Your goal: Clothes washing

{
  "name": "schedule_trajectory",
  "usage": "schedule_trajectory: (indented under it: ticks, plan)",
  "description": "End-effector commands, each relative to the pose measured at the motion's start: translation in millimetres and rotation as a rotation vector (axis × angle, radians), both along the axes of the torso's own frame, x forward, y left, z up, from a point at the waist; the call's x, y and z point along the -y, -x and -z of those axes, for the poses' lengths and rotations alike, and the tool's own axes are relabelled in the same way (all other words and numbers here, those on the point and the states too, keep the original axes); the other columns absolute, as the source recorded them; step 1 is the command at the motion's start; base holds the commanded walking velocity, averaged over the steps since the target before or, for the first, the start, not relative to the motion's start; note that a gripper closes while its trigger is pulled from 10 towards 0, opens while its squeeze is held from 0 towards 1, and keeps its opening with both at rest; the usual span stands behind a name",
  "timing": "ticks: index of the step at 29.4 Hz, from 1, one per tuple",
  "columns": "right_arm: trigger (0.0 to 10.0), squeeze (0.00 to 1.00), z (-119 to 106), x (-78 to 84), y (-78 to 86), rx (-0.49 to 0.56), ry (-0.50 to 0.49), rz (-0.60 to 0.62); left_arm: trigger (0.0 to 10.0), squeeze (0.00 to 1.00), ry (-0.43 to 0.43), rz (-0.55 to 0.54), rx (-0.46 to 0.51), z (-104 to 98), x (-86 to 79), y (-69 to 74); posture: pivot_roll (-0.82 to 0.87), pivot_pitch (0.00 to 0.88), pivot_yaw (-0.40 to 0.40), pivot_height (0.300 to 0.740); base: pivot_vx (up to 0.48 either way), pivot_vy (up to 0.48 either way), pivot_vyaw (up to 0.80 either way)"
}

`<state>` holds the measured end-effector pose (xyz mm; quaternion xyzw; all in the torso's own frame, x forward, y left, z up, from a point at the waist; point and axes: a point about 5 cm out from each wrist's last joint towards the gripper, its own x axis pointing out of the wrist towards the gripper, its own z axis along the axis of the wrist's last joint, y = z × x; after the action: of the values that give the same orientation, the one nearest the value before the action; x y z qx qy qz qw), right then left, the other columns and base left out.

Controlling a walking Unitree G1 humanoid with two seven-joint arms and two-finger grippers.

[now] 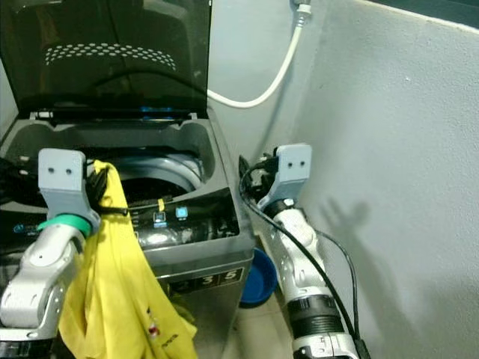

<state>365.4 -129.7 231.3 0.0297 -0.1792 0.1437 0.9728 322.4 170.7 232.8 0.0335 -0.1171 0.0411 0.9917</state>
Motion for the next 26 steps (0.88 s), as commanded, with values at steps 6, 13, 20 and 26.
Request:
schedule_trajectory:
  ticks: [6,13,20,26]
  plan:
    - [10.0,0.00,18,1.5,4.4,-0.050,0.063,0.009,10.0,0.00,-0.026,-0.004,-0.039,20,1.3,4.6,0.01,0.049,-0.006,0.740,0.000,0.000,0.00]
    - [10.0,0.00,20,-1.8,6.1,-0.055,0.065,0.002,10.0,0.00,-0.023,-0.016,-0.032,19,-1.6,3.0,0.01,0.035,-0.009,0.740,0.000,0.000,0.00]
    - [10.0,0.00,14,-1.6,2.1,-0.036,0.069,0.005,10.0,0.00,-0.017,-0.006,-0.034,21,2.9,0.7,0.00,0.010,-0.012,0.740,0.000,0.000,0.00]
    - [10.0,0.00,12,-2.6,1.2,-0.028,0.073,0.003,10.0,0.00,-0.048,0.012,-0.020,20,9.1,0.8,0.00,0.007,-0.016,0.740,0.000,-0.320,0.00]
